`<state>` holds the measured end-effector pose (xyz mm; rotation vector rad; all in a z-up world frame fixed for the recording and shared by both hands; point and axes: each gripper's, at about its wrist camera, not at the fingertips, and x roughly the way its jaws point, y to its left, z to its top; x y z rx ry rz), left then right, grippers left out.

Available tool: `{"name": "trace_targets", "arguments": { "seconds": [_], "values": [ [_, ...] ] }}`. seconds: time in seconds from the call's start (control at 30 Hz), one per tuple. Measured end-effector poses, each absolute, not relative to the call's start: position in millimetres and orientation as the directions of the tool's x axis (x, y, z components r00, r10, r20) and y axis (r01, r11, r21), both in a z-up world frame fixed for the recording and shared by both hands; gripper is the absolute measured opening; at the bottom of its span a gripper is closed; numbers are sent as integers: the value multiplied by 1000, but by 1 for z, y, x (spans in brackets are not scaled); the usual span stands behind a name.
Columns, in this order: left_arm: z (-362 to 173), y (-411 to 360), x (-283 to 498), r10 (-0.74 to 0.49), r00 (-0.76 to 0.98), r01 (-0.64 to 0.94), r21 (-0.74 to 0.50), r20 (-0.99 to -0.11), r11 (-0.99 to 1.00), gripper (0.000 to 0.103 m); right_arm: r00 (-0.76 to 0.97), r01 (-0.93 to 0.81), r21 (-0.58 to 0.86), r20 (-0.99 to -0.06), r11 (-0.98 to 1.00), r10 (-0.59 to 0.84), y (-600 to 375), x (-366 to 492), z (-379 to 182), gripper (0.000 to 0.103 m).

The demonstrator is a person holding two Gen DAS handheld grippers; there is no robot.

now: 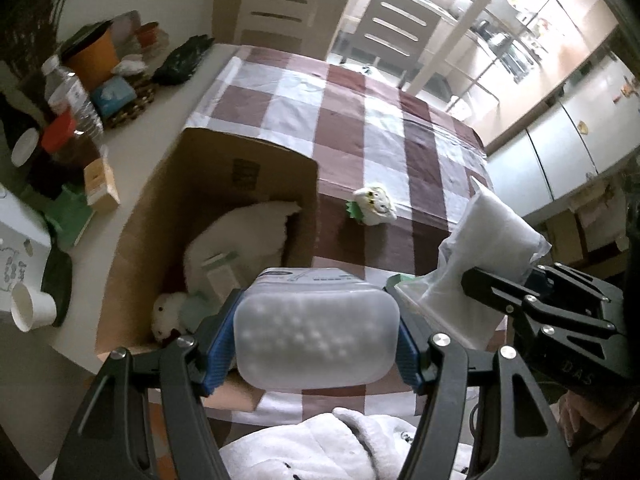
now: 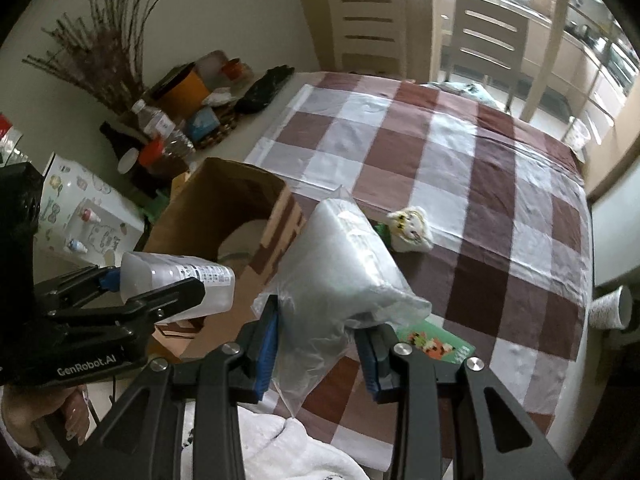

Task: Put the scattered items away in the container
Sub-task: 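Carry the container with the left tool while the right tool carries the bag over the box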

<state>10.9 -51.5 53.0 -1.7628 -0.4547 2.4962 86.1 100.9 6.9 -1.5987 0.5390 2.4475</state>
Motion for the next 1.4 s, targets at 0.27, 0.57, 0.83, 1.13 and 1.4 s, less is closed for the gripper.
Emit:
{"name": "trace_targets", "arguments": {
  "seconds": [0.27, 0.57, 0.83, 1.13, 1.4],
  "values": [
    [53, -78, 15, 186, -363, 200, -271, -913, -942, 67, -402, -246, 203, -911, -948, -91, 87, 55, 8, 36],
    [52, -101, 21, 161, -379, 282, -279, -911, -918, 67, -397, -162, 190, -911, -968, -113, 77, 26, 12, 36],
    [53, -119, 29, 129, -383, 340, -270, -915, -901, 67, -391, -92, 200, -908, -975, -149, 62, 4, 10, 36],
    [40, -135, 34, 113, -346, 385, -251, -932, -888, 67, -378, -33, 215, -907, -976, -187, 44, -28, 5, 36],
    [34, -139, 30, 111, -328, 390, -242, -938, -889, 67, -350, -7, 233, -911, -972, -216, 35, -42, -5, 36]
  ]
}}
